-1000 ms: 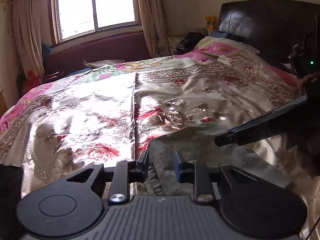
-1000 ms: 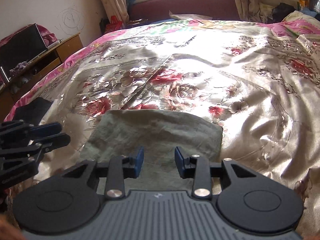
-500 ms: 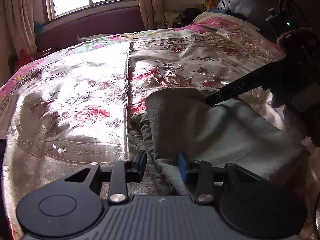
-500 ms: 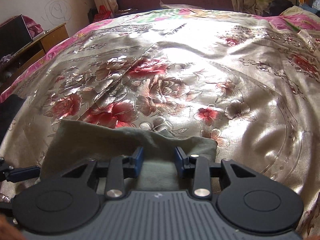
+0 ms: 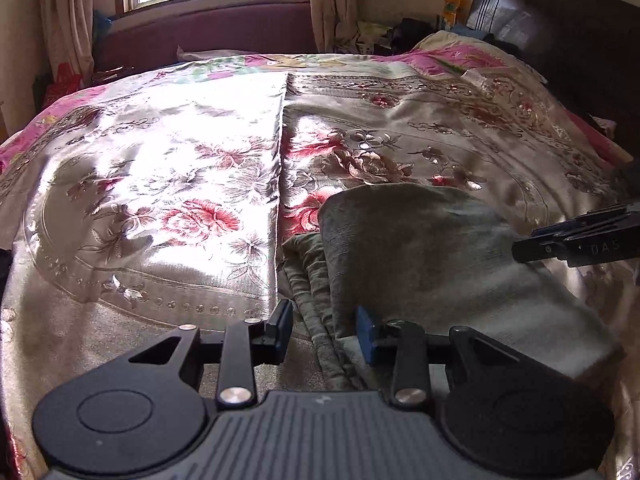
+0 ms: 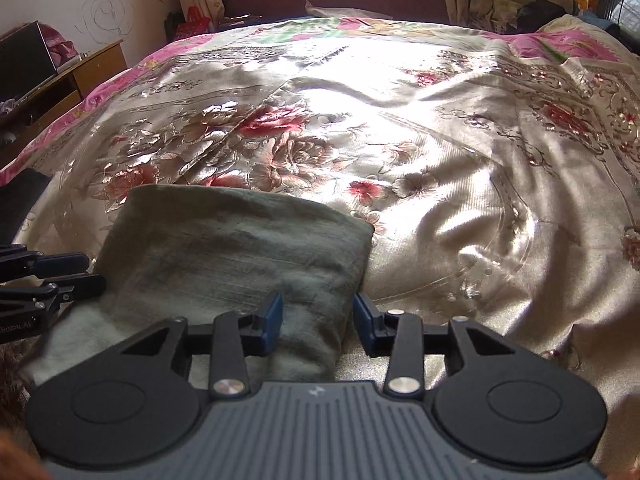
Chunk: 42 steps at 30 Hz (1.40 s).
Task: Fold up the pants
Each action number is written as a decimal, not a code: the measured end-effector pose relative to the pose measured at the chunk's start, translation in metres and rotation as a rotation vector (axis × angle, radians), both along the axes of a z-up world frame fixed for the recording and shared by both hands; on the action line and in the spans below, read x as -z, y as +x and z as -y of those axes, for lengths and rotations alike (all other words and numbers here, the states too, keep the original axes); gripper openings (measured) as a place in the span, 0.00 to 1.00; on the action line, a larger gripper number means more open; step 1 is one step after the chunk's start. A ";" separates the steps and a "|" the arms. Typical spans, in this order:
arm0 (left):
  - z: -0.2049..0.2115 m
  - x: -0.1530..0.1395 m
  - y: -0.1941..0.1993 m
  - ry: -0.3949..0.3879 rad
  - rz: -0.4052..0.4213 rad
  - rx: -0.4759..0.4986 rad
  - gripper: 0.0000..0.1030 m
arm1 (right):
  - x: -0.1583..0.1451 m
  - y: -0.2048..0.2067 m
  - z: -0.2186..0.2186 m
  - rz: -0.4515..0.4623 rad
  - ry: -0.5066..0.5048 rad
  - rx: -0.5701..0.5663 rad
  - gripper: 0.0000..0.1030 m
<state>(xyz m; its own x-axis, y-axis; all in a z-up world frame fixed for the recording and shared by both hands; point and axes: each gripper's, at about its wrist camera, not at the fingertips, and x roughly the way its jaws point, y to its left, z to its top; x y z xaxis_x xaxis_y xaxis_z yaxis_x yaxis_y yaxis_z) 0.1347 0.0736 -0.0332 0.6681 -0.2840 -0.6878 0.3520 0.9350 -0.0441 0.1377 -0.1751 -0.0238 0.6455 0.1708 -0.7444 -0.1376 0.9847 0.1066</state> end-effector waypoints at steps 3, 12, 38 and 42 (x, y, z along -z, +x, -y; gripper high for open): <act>0.001 0.001 -0.001 0.021 -0.003 0.010 0.50 | 0.003 -0.006 0.006 -0.015 0.012 0.007 0.41; -0.009 -0.001 -0.012 0.073 -0.021 0.050 0.58 | 0.019 -0.018 0.039 -0.099 0.221 0.062 0.42; -0.013 0.006 0.004 -0.101 -0.145 0.088 0.60 | 0.031 -0.013 0.044 -0.183 0.453 -0.055 0.46; -0.012 0.008 0.011 -0.145 -0.165 0.082 0.60 | 0.035 -0.014 0.053 -0.191 0.498 -0.059 0.46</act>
<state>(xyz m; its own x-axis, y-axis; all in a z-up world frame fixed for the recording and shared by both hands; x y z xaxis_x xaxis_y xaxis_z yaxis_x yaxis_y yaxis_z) 0.1456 0.0861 -0.0408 0.5209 -0.4369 -0.7334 0.4036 0.8831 -0.2394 0.1234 -0.2276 -0.0589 0.4853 0.5651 -0.6672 -0.1233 0.7997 0.5877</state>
